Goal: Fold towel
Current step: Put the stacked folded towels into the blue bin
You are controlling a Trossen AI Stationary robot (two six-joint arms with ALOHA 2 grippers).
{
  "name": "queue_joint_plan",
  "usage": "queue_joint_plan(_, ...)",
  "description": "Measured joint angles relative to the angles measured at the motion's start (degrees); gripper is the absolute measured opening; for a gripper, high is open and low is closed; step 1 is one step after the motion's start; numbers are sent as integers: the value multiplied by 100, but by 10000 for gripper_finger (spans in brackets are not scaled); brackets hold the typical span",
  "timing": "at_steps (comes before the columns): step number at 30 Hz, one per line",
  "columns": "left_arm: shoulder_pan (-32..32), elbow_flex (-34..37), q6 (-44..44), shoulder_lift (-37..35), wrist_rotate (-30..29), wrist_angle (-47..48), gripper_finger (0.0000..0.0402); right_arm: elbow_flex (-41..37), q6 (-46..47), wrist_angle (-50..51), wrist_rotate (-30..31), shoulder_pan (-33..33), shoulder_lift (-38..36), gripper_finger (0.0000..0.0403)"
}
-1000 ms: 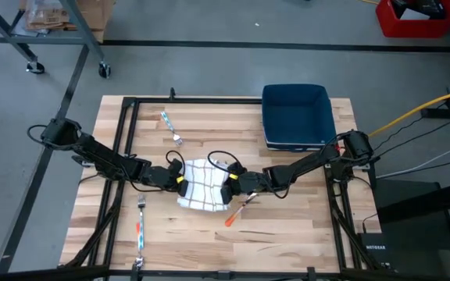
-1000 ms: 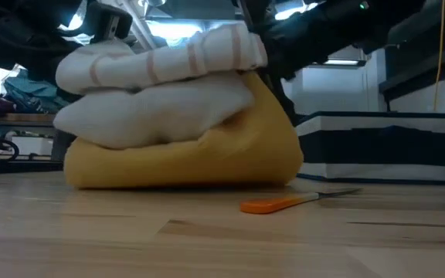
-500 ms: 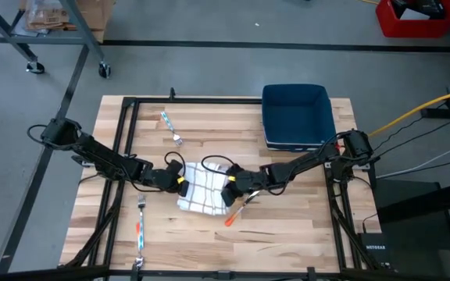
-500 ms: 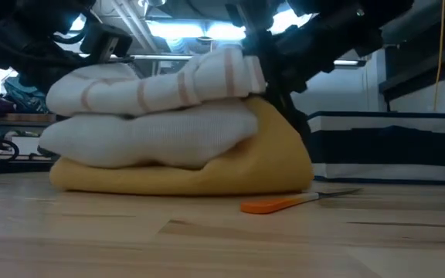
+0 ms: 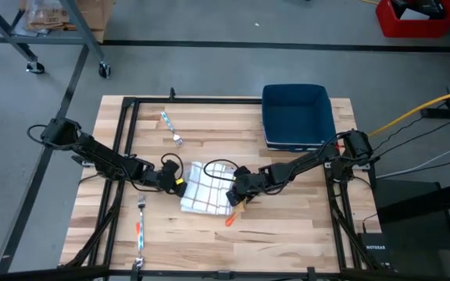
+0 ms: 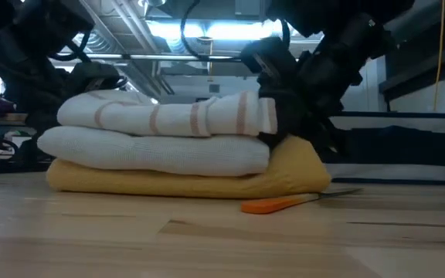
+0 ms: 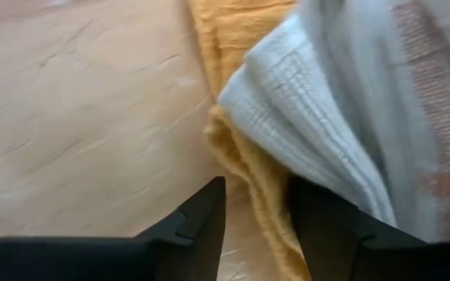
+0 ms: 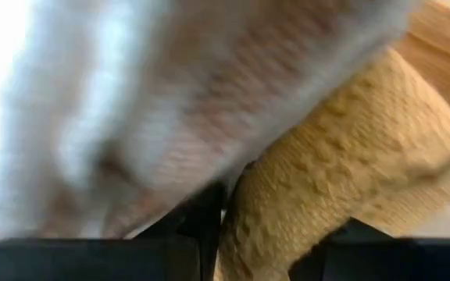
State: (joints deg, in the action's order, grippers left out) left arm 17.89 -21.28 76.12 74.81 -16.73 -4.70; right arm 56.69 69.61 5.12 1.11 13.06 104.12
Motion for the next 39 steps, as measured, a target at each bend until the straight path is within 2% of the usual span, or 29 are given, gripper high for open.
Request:
queue_joint_plan(7, 0, 2, 101, 0, 0, 63, 138, 0, 170, 526, -56, 2, -94, 112)
queue_joint_plan(12, 0, 7, 301, -9, 2, 73, 132, -7, 70, 794, 279, 4, -554, 112)
queue_joint_plan(15, 2, 7, 289, -11, 2, 69, 132, -7, 89, 1488, 441, 4, -889, 112)
queue_joint_plan(20, 2, 9, 305, -11, 4, 61, 131, -9, 682, 2343, 428, 11, -1164, 113)
queue_joint_plan(26, 13, 11, 442, -11, 270, -241, 131, -11, 975, 2333, 545, 10, -1058, 113)
queue_joint_plan(34, 13, 13, 226, -11, 299, -368, 131, -15, 1031, 2375, 737, 2, -870, 113)
queue_joint_plan(37, 13, 13, 184, -11, 299, -368, 131, -15, 1026, 2410, 709, 2, -852, 113)
queue_joint_plan(39, 13, 13, 183, -10, 304, -370, 131, -15, 956, 2398, 487, 4, -862, 113)
